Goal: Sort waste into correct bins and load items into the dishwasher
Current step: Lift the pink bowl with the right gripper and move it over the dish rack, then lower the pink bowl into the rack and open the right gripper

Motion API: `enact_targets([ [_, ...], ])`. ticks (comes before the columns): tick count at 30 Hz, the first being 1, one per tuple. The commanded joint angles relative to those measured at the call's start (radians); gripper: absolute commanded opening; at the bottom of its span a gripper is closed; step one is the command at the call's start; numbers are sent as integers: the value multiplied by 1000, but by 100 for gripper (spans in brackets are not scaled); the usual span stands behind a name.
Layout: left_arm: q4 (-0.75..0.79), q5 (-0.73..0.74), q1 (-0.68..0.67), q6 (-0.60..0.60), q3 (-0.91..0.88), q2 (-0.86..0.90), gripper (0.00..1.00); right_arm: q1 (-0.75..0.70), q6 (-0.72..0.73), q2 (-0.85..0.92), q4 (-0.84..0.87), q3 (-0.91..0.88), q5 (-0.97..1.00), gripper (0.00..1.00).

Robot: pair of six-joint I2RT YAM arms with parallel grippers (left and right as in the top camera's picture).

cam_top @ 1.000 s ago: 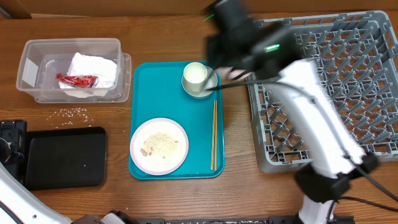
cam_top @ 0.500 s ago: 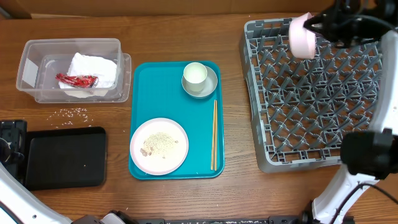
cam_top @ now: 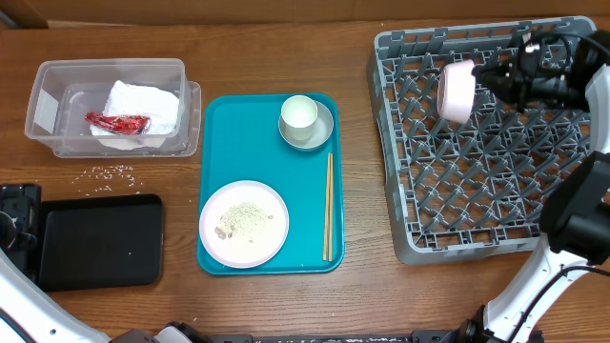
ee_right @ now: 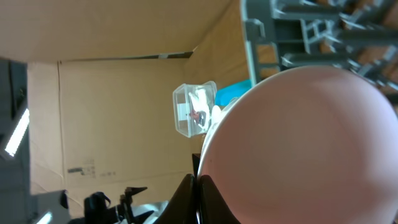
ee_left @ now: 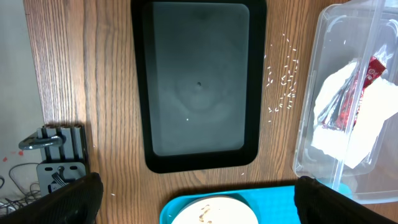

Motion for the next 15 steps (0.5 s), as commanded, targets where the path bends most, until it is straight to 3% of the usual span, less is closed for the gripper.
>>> enact_targets([
  [1,-2,0,4,-21,5,-14,100,-23,-19,-7,8,-53,-43,4],
  [5,-2,0,4,-21,5,-14,100,-56,1,-8,1,-42,55,5],
  [15,-2,0,4,-21,5,-14,100,-100,125,-38,-49,87,429,28],
])
